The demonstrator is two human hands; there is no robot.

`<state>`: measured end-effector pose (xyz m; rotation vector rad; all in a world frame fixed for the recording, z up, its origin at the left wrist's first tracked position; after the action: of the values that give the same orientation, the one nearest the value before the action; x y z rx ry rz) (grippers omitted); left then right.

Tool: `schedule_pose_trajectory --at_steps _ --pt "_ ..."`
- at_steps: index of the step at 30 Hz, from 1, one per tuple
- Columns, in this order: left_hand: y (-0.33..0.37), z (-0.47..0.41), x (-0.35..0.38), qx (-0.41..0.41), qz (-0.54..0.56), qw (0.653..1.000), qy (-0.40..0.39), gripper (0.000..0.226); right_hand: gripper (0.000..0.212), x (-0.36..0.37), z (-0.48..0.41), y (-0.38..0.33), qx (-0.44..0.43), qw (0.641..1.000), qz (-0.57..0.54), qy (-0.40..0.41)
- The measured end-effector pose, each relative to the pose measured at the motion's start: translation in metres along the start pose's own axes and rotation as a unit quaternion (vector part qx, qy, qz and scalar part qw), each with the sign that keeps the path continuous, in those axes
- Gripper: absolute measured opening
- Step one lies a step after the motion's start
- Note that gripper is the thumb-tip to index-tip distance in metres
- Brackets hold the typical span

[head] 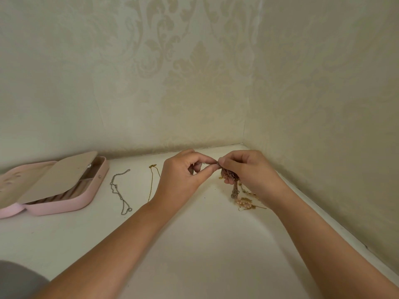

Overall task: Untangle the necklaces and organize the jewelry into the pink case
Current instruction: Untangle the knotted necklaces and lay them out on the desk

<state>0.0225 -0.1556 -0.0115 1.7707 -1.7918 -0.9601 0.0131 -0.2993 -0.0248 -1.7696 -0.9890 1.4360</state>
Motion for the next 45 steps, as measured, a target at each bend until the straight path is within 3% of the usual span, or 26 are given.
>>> schedule_pose_trajectory --at_steps 11,16,21,26,33,45 --pt "0.017 0.002 0.001 0.104 -0.109 0.989 0.007 0.004 0.02 0.001 0.0 0.001 0.001 1.0 0.016 0.004" --pt "0.018 0.004 0.006 0.133 -0.13 0.983 -0.01 0.015 0.022 0.001 0.005 0.0 0.018 0.999 0.03 -0.008" --pt "0.015 0.004 0.009 0.133 -0.141 0.981 -0.021 0.015 0.023 0.002 0.006 0.0 0.019 0.999 0.03 -0.016" --pt "0.013 0.003 0.005 0.122 -0.148 0.981 -0.003 0.008 0.009 0.003 0.008 -0.002 0.011 0.999 0.029 -0.036" --pt "0.011 0.003 0.006 0.11 -0.133 0.985 0.002 0.009 0.006 0.001 0.002 0.0 -0.016 0.995 0.097 0.023" --pt "0.01 0.004 0.002 0.083 -0.087 0.992 0.026 0.007 0.008 -0.001 0.002 -0.004 -0.03 0.998 0.044 0.032"
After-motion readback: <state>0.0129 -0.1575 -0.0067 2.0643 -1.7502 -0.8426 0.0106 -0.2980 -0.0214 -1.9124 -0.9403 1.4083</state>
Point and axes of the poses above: each hand's wrist, its own z-axis away from the middle knuckle, its own x-axis out of the palm, y = z × x, the point moved 9 cm from there along -z, towards the middle knuckle, and after that the axes turned 14 degrees about z, right-handed, at the moved point
